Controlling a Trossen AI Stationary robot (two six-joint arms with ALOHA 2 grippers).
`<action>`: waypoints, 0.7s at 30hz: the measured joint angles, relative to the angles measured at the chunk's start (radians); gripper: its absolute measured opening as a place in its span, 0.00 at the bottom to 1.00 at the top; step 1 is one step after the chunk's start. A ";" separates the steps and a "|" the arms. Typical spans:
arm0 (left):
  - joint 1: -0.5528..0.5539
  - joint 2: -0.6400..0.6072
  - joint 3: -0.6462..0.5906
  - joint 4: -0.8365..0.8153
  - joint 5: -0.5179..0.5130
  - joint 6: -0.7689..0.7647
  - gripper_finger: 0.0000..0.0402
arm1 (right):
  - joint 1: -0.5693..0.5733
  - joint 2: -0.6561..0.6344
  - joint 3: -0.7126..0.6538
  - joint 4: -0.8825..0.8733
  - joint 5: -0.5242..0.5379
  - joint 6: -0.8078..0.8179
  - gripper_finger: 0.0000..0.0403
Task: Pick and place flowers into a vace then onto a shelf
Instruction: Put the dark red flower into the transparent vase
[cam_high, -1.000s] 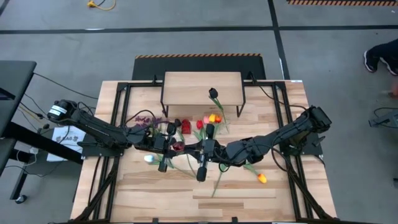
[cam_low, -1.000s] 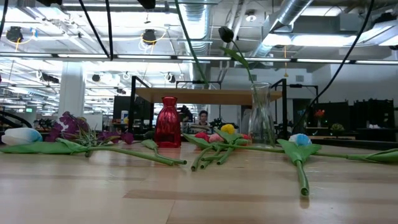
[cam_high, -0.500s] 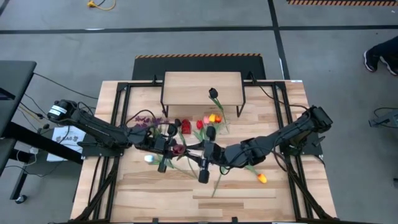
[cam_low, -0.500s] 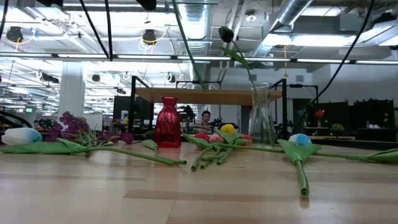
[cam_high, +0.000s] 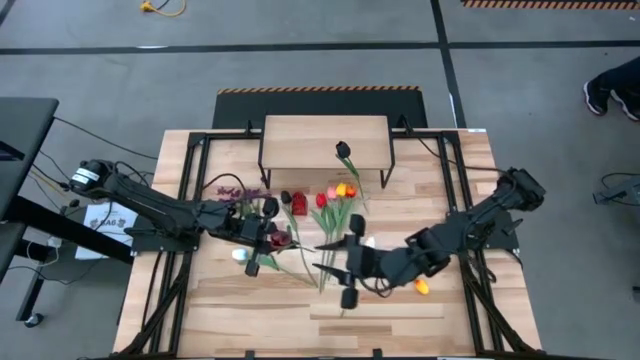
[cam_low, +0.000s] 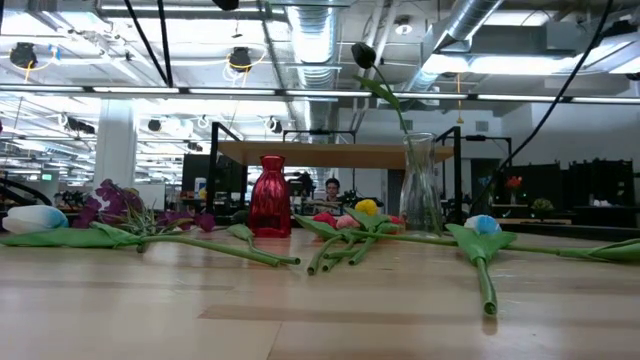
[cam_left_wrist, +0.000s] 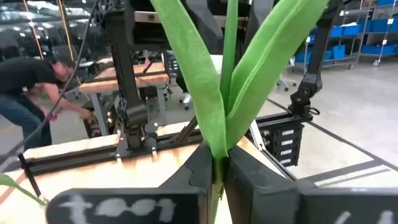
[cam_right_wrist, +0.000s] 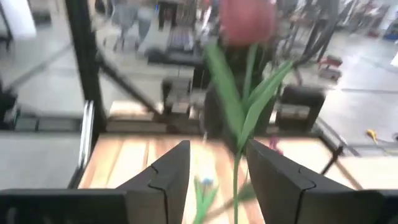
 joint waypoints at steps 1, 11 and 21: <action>0.000 -0.002 0.000 -0.013 0.000 -0.009 0.03 | 0.012 -0.008 0.000 -0.046 0.000 0.004 0.38; 0.016 -0.004 0.004 0.001 -0.010 0.003 0.04 | 0.084 -0.003 -0.002 -0.480 0.029 0.199 0.27; 0.180 0.112 0.292 -0.243 0.085 0.015 0.03 | 0.055 -0.036 -0.001 -0.697 -0.083 0.270 0.13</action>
